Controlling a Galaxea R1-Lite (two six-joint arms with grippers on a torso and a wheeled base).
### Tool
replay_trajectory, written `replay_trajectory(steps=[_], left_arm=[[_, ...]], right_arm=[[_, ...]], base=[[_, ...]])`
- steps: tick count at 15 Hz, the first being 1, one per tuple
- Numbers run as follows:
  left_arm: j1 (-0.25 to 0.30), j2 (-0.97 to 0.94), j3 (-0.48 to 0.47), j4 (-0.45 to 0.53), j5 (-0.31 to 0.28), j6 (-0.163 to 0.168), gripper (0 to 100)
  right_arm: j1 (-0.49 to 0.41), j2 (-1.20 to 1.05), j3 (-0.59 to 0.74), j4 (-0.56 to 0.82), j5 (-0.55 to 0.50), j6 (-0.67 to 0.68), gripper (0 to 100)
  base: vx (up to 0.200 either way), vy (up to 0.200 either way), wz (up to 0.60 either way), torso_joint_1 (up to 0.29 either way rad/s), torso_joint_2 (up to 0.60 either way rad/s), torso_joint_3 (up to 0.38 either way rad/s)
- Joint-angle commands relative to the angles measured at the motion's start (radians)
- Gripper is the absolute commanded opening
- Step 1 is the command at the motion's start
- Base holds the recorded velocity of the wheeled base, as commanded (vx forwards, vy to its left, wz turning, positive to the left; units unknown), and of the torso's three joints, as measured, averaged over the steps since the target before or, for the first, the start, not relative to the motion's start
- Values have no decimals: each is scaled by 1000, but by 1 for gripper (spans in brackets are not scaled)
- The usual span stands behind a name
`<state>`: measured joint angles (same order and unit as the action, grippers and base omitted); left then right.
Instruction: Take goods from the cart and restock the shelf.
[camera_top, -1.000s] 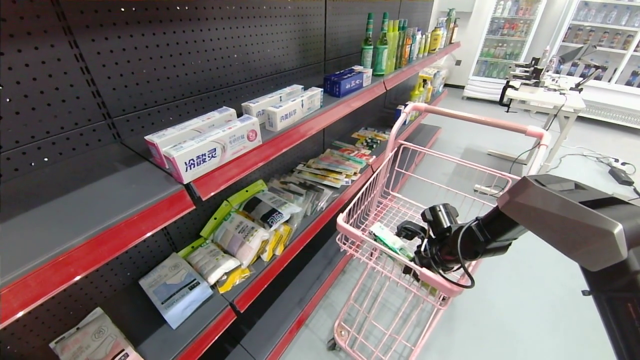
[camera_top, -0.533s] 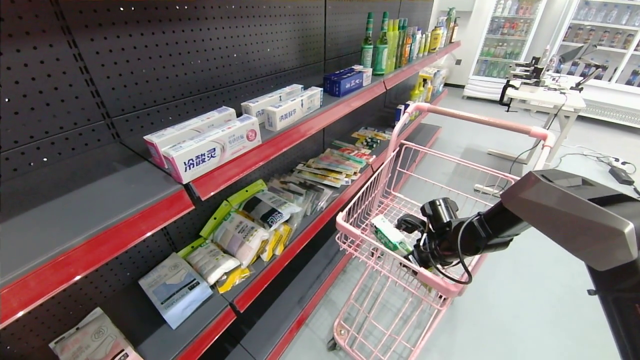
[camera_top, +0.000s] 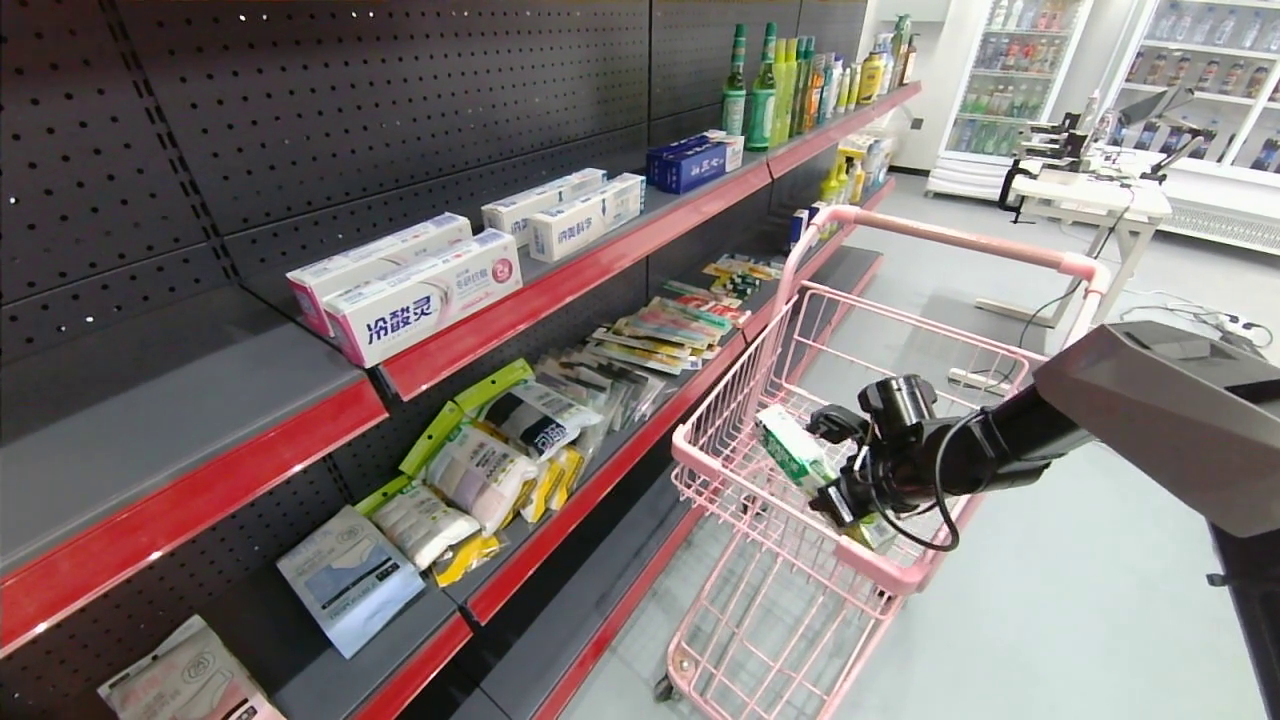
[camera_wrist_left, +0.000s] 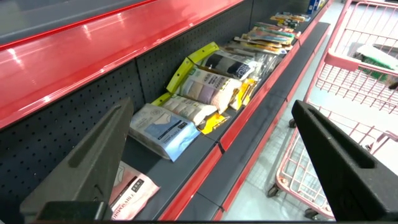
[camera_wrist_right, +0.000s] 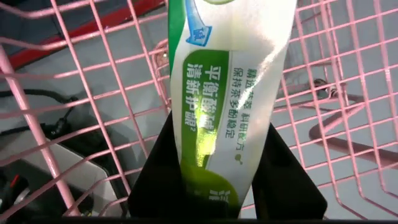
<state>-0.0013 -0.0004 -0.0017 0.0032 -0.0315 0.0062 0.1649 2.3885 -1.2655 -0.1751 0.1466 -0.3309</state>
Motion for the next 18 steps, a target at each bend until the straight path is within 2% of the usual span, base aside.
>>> replay_trajectory(steps=[1,6,15,18], left_arm=[[0,0,0,0,-1,0,100],[0,0,0,0,-2,1,100],[0,0,0,0,-2,1,100],[0,0,0,0,-1,1,100]], right_arm=[[-8,-137,29,5,1,118,0],[-4,-391,164,14,-44,274,0],[-10,-775,371,19,-87,231,0],[-13,-873,397,94,-122,207,0]], base=[[0,0,0,0,0,0],[0,0,0,0,0,0],[0,0,0,0,0,0],[0,0,0,0,0,0]])
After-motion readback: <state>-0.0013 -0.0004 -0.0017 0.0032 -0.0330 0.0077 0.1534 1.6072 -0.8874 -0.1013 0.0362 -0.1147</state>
